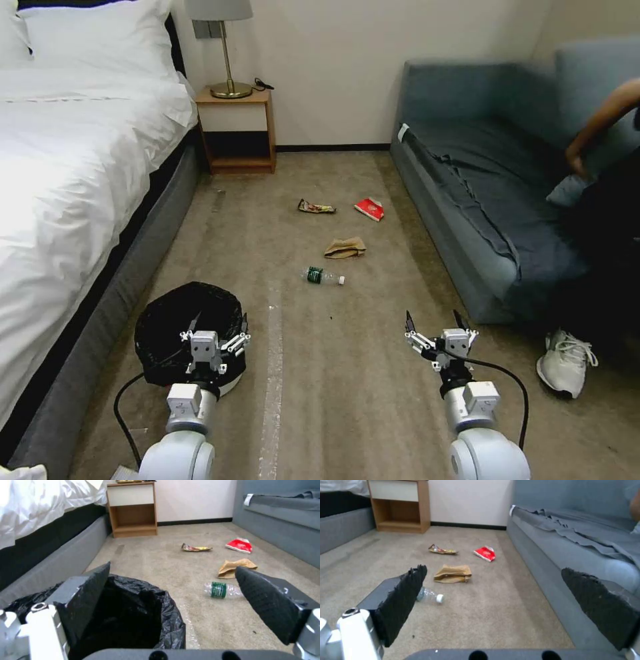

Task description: Pick up the trash bin, then pick up the garbage on the floor and place it into the trash bin.

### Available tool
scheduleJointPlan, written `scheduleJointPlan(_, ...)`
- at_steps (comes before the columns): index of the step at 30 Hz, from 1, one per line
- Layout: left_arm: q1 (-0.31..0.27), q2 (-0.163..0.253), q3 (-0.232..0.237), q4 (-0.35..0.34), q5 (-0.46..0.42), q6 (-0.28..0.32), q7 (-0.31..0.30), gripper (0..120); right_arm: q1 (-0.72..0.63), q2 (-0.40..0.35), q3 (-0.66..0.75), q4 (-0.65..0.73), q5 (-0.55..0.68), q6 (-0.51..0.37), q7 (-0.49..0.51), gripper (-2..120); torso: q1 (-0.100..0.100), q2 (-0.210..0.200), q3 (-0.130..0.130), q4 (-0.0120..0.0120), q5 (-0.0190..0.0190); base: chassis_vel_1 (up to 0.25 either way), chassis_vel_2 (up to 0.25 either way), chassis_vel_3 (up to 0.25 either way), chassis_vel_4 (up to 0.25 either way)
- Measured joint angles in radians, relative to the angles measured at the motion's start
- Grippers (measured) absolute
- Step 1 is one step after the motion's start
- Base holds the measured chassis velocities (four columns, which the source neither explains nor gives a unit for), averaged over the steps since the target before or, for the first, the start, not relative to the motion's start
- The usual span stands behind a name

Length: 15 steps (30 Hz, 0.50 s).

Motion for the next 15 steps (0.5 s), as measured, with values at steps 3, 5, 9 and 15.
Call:
scheduleJointPlan(3, 0.0, 0.0, 0.0, 0.0, 0.0, 0.0, 0.0, 100, 0.0, 0.0, 0.0, 0.0, 0.0, 0.0, 0.0, 100, 0.0, 0.0, 0.0, 0.0, 0.0, 0.0, 0.0, 0.0, 0.0)
scheduleJointPlan(5, -0.006, 0.001, 0.0, 0.003, -0.002, 0.001, -0.001, 100, 0.001, -0.002, 0.0, 0.0, 0.005, -0.001, 0.0, 100, 0.0, 0.0, 0.0, 0.0, 0.0, 0.0, 0.0, 0.0, 0.0)
scheduleJointPlan(9, -0.104, 0.014, -0.007, 0.045, -0.031, 0.025, -0.047, 100, 0.014, -0.035, 0.007, 0.007, 0.094, -0.036, 0.015, 100, 0.0, 0.0, 0.0, 0.0, 0.0, 0.0, 0.0, 0.0, 0.0)
scheduleJointPlan(15, -0.221, 0.031, -0.016, 0.095, -0.066, 0.053, -0.104, 100, 0.031, -0.073, 0.017, 0.017, 0.198, -0.077, 0.033, 100, 0.0, 0.0, 0.0, 0.0, 0.0001, 0.0, 0.0, 0.0, 0.0)
